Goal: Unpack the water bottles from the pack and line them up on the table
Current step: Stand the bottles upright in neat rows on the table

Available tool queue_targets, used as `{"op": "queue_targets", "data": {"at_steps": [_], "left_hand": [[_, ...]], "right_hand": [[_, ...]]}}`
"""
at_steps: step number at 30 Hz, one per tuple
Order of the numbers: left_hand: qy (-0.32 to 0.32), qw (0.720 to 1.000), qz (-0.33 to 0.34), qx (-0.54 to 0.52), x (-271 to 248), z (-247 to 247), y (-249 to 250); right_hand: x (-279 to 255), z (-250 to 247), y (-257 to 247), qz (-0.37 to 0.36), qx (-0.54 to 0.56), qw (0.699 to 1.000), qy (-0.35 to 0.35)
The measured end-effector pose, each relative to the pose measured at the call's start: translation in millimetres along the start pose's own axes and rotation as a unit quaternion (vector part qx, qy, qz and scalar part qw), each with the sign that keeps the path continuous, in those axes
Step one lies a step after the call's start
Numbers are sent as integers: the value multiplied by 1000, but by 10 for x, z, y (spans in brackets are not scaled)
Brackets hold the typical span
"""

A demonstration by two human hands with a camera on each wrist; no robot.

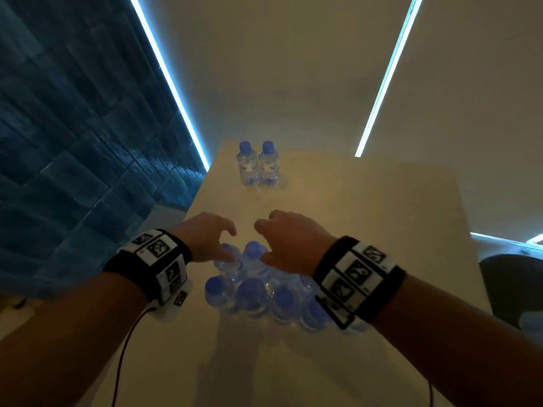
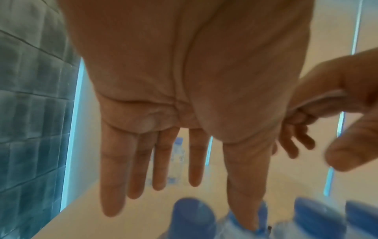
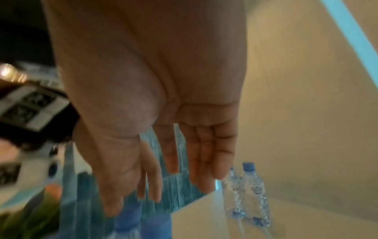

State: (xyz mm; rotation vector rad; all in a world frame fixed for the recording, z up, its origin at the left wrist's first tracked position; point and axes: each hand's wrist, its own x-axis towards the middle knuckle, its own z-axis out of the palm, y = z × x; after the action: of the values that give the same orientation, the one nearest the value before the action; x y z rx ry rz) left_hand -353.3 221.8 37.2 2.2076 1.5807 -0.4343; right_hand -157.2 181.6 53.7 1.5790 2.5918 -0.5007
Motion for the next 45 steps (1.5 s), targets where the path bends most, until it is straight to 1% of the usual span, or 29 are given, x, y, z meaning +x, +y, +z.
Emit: {"op": "queue_targets", "data": {"at_steps": [3, 6, 7, 8, 10, 12, 14, 18, 21, 23, 25, 28, 31, 33, 36, 40, 45], "left_hand": [[-30, 998, 50, 5, 128, 104, -140], [-49, 993, 103, 22, 297, 133, -252], [-53, 991, 119, 29, 359, 148, -297], [-53, 989, 132, 37, 422, 143, -336], [-53, 984, 155, 65, 552, 86, -387], [-38, 978, 183, 88, 695, -31, -416], [-28, 976, 190, 98, 867, -213, -404], [30, 972, 211, 96, 1312, -574, -219], [52, 971, 205, 113, 1728, -706, 24], [78, 973, 196, 97, 1994, -719, 170], [87, 974, 192, 81, 2238, -686, 303], [130, 977, 164, 30, 2501, -607, 400], [184, 973, 141, -1, 2689, -550, 457], [222, 963, 151, 4, 2763, -544, 501], [260, 952, 159, 25, 2836, -520, 538], [265, 951, 158, 35, 2902, -436, 533], [274, 947, 164, 28, 2881, -414, 509]], "right_hand": [[398, 122, -214, -24, -37, 997, -57], [706, 263, -264, -3, -10, 991, -134], [777, 305, -263, -1, 2, 988, -154], [844, 338, -244, 4, 11, 988, -155], [952, 369, -162, 14, 6, 990, -138], [1033, 322, -22, 28, 5, 992, -125], [1102, 219, 177, 56, 7, 994, -99], [1213, -55, 715, 106, 5, 994, -37], [1316, -220, 1145, 139, -8, 990, 17], [1421, -242, 1406, 162, -13, 986, 44], [1543, -219, 1624, 184, -14, 981, 58], [1674, -121, 1852, 208, 20, 974, 84], [1768, -47, 2006, 217, 45, 968, 116], [1808, -34, 2068, 217, 59, 965, 133], [1868, 3, 2133, 214, 58, 965, 143], [1913, 85, 2167, 212, 61, 959, 179], [1870, 136, 2157, 219, 67, 958, 173]]}}
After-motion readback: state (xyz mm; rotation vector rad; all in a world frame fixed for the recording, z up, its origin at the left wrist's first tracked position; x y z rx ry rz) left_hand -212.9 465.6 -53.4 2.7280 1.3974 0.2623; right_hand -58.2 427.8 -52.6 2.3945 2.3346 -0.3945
